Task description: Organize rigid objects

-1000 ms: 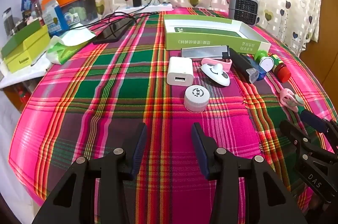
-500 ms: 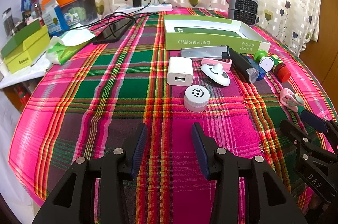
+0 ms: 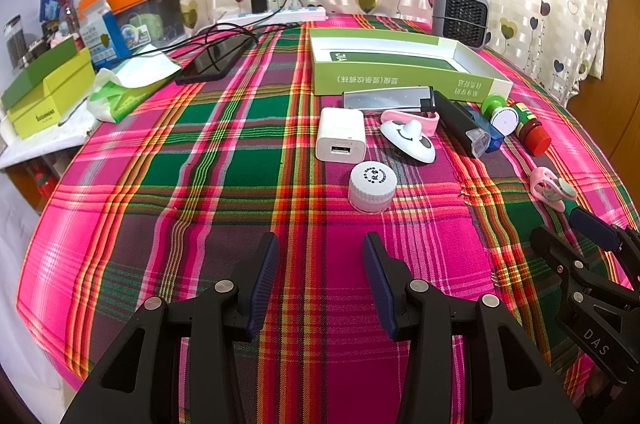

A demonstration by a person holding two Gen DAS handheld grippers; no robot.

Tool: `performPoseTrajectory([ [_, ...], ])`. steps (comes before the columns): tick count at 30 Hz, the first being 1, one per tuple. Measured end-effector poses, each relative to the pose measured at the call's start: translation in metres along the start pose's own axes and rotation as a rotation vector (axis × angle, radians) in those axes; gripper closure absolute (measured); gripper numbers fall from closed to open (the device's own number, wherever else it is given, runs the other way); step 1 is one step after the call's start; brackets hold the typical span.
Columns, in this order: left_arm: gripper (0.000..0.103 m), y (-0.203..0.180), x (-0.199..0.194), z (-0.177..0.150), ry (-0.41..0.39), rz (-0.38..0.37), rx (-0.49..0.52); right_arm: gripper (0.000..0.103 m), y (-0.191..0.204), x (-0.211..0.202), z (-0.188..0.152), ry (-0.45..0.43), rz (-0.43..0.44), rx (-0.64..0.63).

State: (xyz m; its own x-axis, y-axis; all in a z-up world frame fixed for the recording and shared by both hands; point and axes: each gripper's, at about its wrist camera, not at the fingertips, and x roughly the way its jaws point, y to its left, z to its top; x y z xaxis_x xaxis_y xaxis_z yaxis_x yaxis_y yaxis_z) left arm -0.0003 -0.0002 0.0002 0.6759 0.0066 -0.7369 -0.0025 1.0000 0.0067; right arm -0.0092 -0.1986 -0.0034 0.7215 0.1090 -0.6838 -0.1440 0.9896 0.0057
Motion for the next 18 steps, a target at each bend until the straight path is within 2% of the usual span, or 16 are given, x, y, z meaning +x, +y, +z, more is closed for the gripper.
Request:
performPoseTrajectory([
  [18,0.061,0.0,0.0,0.0,-0.001,0.001,0.001,0.04,-0.0008,0.0002,-0.0009,-0.001,0.001,0.0],
])
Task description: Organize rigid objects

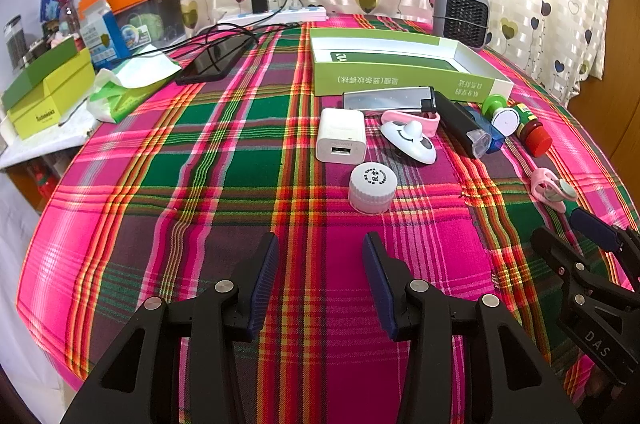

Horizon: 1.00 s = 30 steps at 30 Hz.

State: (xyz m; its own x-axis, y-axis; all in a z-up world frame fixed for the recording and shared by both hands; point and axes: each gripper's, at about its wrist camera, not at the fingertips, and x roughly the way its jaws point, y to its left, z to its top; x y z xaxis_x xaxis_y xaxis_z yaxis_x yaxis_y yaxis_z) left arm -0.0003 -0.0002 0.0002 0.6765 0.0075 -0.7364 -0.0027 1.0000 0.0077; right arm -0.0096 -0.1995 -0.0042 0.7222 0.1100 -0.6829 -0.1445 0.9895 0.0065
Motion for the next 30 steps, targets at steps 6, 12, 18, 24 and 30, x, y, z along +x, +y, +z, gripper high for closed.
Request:
performPoseTrajectory([
  [6,0.061,0.0,0.0,0.0,0.001,0.0,0.0,0.04,-0.001,-0.001,0.0,-0.001,0.001,0.001],
  [12,0.061,0.0,0.0,0.0,0.005,-0.01,0.003,0.04,-0.003,-0.003,0.002,0.008,0.016,-0.009],
  [18,0.061,0.005,-0.001,0.007,0.013,-0.05,-0.001,0.04,-0.014,-0.007,0.005,0.016,0.003,0.006],
  [24,0.061,0.007,-0.002,0.006,0.025,-0.141,-0.012,0.04,-0.027,-0.002,0.007,0.029,0.002,0.006],
  [30,0.061,0.005,0.005,0.015,0.036,-0.173,-0.012,0.04,-0.033,0.006,0.016,0.051,0.039,-0.031],
])
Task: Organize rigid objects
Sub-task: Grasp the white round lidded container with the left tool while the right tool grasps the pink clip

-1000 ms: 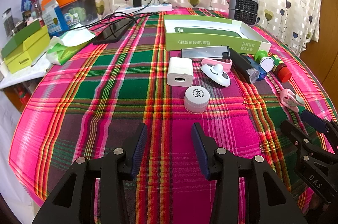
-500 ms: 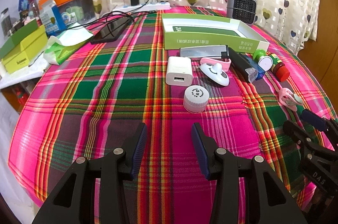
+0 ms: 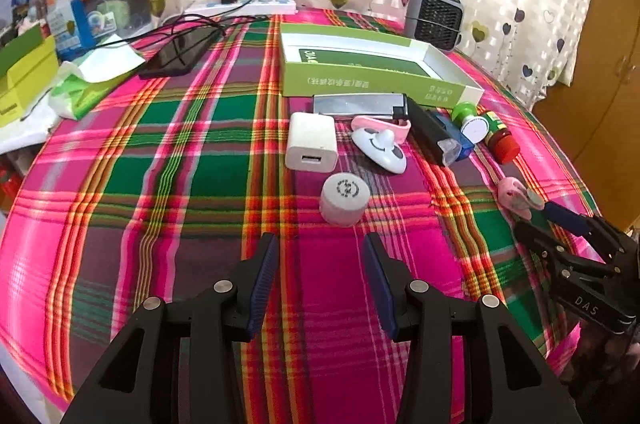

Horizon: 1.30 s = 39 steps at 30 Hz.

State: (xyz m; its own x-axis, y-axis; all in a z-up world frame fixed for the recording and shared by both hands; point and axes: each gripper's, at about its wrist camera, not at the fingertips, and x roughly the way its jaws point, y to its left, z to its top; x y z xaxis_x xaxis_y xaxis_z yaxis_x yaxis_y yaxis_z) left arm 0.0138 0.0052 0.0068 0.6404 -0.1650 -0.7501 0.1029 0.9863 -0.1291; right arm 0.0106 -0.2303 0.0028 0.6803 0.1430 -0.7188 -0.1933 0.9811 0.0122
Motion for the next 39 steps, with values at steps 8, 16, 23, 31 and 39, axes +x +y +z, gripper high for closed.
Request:
performPoseTrajectory([
  [8,0.061,-0.01,0.013,0.015,0.033,0.004,0.065,0.04,0.002,0.012,0.012,0.021,0.058,-0.06],
  [16,0.061,-0.012,0.021,0.023,0.037,0.005,0.055,0.04,0.002,0.019,0.02,0.045,0.089,-0.081],
  [23,0.064,-0.008,0.022,0.025,0.03,-0.01,0.031,0.047,0.001,0.02,0.021,0.041,0.093,-0.076],
  [31,0.076,-0.004,0.022,0.025,0.025,0.007,0.036,0.068,-0.002,0.018,0.022,0.028,0.09,-0.057],
  [39,0.076,-0.004,0.022,0.026,0.023,0.004,0.032,0.084,-0.003,0.017,0.021,0.025,0.102,-0.053],
])
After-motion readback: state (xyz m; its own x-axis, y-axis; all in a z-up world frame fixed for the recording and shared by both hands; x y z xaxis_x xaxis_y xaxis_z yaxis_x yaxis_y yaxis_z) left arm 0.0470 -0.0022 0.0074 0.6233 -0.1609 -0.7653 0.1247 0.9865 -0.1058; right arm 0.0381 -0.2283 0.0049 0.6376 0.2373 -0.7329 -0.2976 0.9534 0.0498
